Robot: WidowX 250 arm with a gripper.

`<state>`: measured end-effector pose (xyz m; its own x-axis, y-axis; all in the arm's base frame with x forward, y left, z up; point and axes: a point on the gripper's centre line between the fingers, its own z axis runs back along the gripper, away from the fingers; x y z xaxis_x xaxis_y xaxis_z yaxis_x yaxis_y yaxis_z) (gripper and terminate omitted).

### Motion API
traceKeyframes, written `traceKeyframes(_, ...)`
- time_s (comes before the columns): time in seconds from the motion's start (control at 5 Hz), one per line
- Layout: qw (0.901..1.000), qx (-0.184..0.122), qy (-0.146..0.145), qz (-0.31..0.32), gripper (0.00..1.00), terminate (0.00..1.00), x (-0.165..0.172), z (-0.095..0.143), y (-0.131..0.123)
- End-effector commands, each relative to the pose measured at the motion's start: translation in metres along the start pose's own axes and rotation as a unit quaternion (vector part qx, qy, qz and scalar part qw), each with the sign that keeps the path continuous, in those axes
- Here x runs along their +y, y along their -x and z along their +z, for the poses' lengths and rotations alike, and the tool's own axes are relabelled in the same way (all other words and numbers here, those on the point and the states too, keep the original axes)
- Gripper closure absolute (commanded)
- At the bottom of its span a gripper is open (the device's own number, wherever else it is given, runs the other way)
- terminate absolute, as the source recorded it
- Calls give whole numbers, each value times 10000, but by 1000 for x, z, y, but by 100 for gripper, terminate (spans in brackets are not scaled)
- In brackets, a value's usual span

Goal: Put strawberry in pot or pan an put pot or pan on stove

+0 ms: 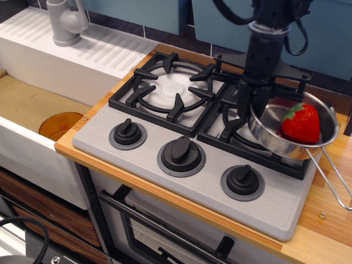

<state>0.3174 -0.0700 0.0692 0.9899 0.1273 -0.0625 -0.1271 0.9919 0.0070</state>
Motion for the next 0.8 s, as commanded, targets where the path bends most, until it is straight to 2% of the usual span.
traceKeyframes(0.0,9990,-246,144,-332,100,0,28,44,-24)
traceKeyframes(0.4,9974,-187,164,-675,100,0,75,41,-54)
traceKeyframes(0.6,9961,-183,250,-831,100,0,98,29,-65)
